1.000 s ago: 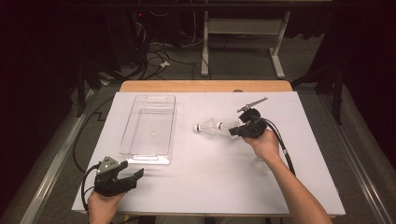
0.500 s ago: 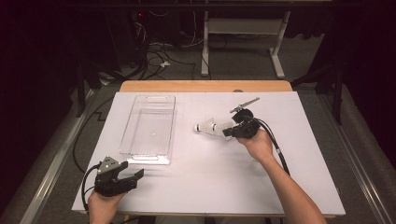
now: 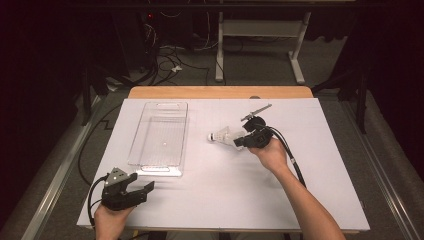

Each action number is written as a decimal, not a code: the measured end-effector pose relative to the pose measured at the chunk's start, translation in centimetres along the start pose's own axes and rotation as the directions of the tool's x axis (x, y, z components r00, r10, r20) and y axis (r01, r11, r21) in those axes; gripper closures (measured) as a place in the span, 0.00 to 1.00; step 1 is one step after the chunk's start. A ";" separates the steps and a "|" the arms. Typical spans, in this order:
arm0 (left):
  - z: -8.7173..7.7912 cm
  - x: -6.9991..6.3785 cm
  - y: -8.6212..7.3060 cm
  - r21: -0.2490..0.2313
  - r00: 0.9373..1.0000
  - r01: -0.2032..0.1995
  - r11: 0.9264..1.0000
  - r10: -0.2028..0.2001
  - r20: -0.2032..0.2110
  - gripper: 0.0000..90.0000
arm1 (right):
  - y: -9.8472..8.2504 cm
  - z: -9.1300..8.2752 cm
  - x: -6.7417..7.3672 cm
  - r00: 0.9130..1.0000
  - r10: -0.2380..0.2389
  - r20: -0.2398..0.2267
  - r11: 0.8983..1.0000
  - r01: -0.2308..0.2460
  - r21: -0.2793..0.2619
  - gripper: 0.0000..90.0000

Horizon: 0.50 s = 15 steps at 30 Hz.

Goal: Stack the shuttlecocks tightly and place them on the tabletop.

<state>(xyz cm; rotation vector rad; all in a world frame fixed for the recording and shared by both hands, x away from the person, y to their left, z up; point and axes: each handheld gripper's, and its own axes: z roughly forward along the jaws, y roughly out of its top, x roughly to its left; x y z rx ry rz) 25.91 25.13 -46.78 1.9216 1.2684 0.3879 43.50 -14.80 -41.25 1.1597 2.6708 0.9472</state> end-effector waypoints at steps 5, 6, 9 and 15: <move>0.0 0.0 0.0 0.001 1.000 -0.003 1.000 0.003 0.001 0.33 | 0.2 0.2 0.2 1.000 -0.002 -0.003 1.000 0.002 0.004 1.00; 0.0 0.0 0.0 0.001 1.000 -0.002 1.000 0.002 0.001 0.33 | 0.2 0.2 0.2 1.000 -0.003 -0.002 1.000 0.003 0.004 1.00; 0.0 0.0 0.0 0.001 1.000 -0.003 1.000 0.003 0.001 0.33 | 0.4 0.4 0.3 1.000 -0.008 -0.005 1.000 0.008 0.008 1.00; 0.0 0.0 0.0 0.002 1.000 -0.003 1.000 0.003 0.002 0.33 | 0.6 0.8 0.5 1.000 -0.012 -0.011 1.000 0.012 0.012 1.00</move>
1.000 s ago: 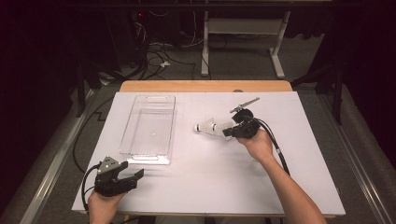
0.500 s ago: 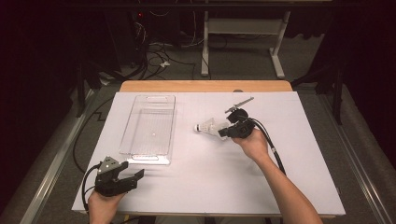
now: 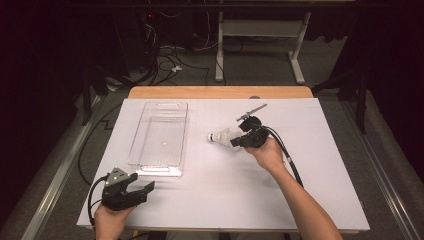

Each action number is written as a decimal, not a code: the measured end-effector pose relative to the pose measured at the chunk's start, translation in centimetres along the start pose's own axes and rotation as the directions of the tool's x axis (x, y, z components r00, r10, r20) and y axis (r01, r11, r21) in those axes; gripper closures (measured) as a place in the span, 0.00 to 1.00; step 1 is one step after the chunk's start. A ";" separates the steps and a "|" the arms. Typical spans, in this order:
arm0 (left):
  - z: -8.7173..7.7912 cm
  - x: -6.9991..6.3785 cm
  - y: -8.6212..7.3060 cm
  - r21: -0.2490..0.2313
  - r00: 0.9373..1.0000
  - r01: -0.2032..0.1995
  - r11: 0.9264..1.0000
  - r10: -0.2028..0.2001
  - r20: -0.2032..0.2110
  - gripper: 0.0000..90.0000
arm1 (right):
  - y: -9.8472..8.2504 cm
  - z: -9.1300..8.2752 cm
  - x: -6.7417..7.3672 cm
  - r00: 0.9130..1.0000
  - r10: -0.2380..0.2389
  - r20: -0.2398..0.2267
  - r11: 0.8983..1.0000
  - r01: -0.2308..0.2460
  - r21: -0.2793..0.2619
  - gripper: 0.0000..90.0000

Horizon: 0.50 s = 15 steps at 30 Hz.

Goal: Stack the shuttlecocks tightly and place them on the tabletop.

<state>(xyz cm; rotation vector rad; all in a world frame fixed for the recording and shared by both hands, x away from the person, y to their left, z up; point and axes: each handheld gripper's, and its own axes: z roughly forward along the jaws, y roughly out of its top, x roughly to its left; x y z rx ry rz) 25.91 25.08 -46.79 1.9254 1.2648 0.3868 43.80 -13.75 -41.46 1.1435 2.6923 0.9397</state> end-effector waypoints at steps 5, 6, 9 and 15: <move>0.0 0.0 0.0 0.001 1.000 0.000 1.000 0.000 0.001 0.33 | 0.2 0.4 0.1 1.000 -0.002 -0.003 1.000 0.002 0.004 1.00; 0.0 0.0 0.0 0.000 1.000 0.000 1.000 0.000 0.001 0.33 | 0.2 0.5 0.1 1.000 0.005 -0.005 1.000 -0.005 0.007 1.00; 0.0 0.0 0.0 0.000 1.000 0.000 1.000 0.000 0.001 0.33 | 0.4 0.7 0.1 1.000 0.004 0.002 1.000 -0.004 0.014 1.00; 0.0 0.0 0.0 0.001 1.000 -0.001 1.000 0.001 0.002 0.33 | 0.6 0.9 0.1 1.000 0.008 0.007 1.000 -0.008 0.016 1.00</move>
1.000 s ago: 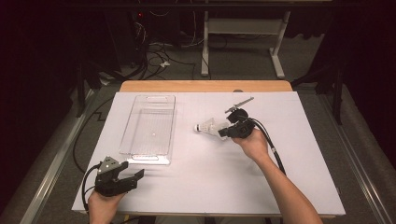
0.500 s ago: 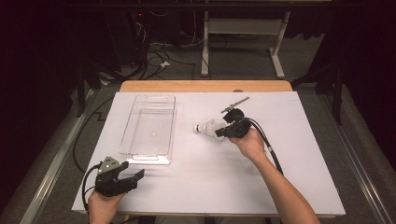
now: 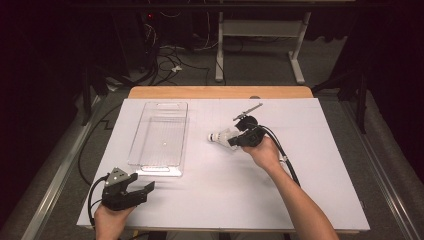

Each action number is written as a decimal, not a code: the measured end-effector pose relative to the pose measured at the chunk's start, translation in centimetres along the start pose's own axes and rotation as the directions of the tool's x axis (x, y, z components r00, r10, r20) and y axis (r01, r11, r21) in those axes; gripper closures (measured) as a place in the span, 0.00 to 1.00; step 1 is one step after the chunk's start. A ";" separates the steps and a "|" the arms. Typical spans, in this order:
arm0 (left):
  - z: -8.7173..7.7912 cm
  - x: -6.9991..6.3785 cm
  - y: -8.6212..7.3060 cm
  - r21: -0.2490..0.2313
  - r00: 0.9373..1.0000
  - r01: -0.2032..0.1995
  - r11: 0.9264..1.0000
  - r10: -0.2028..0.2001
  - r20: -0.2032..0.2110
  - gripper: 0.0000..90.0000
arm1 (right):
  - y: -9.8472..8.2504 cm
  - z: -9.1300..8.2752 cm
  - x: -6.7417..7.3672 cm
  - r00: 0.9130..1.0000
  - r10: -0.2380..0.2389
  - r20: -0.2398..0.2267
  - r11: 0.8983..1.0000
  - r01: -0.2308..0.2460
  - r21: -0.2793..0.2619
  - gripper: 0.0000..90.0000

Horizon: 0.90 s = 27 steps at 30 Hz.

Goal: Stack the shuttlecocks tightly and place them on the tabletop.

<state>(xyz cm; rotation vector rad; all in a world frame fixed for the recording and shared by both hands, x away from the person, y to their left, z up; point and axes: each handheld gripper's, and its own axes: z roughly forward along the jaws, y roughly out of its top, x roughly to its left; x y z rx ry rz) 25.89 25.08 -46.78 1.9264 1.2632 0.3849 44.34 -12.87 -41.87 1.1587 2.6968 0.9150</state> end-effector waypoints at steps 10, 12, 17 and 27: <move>0.0 0.0 0.0 0.002 1.000 -0.003 1.000 0.003 0.001 0.33 | 0.1 0.4 0.0 1.000 -0.020 0.008 1.000 0.020 0.008 1.00; 0.1 0.0 0.0 0.004 1.000 -0.003 1.000 0.003 0.001 0.33 | 0.1 0.5 0.0 1.000 -0.009 0.012 1.000 0.009 0.003 1.00; 0.0 0.0 0.0 0.004 1.000 -0.001 1.000 0.001 0.002 0.33 | 0.2 0.6 -0.1 1.000 -0.009 0.024 1.000 0.009 0.000 0.99; 0.1 0.0 0.0 0.004 1.000 -0.003 1.000 0.003 0.003 0.32 | 0.1 0.6 -0.1 0.999 0.019 0.051 1.000 -0.019 0.007 0.97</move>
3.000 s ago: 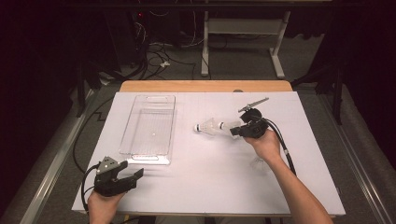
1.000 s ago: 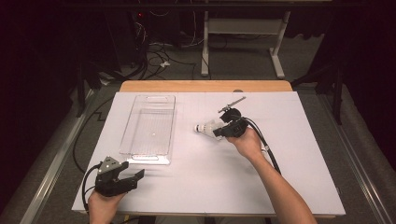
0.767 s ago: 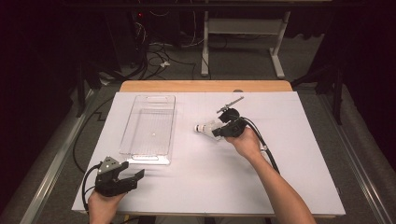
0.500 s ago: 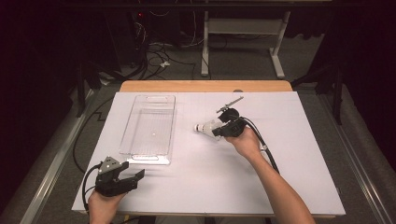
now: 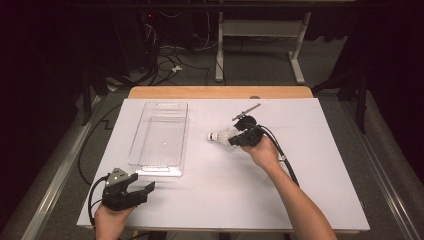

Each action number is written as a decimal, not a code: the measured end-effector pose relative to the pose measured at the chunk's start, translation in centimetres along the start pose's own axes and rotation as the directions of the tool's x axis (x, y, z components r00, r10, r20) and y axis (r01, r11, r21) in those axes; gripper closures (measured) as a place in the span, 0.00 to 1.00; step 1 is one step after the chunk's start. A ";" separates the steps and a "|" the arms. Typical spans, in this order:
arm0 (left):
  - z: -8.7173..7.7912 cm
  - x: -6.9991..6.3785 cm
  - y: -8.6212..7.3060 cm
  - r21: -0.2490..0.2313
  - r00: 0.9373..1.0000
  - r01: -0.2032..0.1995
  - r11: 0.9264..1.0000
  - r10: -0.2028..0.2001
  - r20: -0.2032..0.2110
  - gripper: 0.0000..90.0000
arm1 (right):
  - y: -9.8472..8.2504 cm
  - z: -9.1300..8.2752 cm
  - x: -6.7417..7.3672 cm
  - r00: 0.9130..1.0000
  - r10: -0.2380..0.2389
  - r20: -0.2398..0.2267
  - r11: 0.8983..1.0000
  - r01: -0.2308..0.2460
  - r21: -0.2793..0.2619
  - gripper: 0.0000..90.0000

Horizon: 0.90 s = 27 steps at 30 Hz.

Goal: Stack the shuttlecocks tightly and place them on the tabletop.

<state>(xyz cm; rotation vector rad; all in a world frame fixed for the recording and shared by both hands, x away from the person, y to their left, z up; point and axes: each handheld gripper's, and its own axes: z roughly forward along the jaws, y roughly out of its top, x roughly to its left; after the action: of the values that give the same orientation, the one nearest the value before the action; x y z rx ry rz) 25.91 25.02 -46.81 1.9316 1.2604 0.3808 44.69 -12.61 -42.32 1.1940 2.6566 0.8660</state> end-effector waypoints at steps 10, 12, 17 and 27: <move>0.0 0.0 0.0 0.000 1.000 -0.002 1.000 0.002 -0.001 0.32 | -0.1 0.1 -0.2 1.000 -0.023 0.002 1.000 0.023 -0.006 0.92; 0.0 0.0 0.0 0.001 1.000 -0.002 1.000 0.002 -0.001 0.32 | -0.1 0.1 -0.2 1.000 -0.024 0.011 1.000 0.024 -0.008 0.90; 0.0 0.0 0.0 0.000 1.000 -0.004 1.000 0.004 -0.003 0.32 | -0.1 -0.2 -0.2 1.000 -0.023 0.017 1.000 0.023 -0.014 0.87; -0.1 -0.1 0.0 0.003 1.000 -0.015 1.000 0.015 -0.011 0.32 | -0.3 -0.3 -0.4 1.000 -0.008 0.018 1.000 0.009 -0.018 0.80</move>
<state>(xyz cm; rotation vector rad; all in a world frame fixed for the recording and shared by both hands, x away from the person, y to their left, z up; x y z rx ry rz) 25.84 24.95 -46.75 1.9444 1.2549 0.3974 44.69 -13.20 -42.24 1.1797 2.6316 0.8720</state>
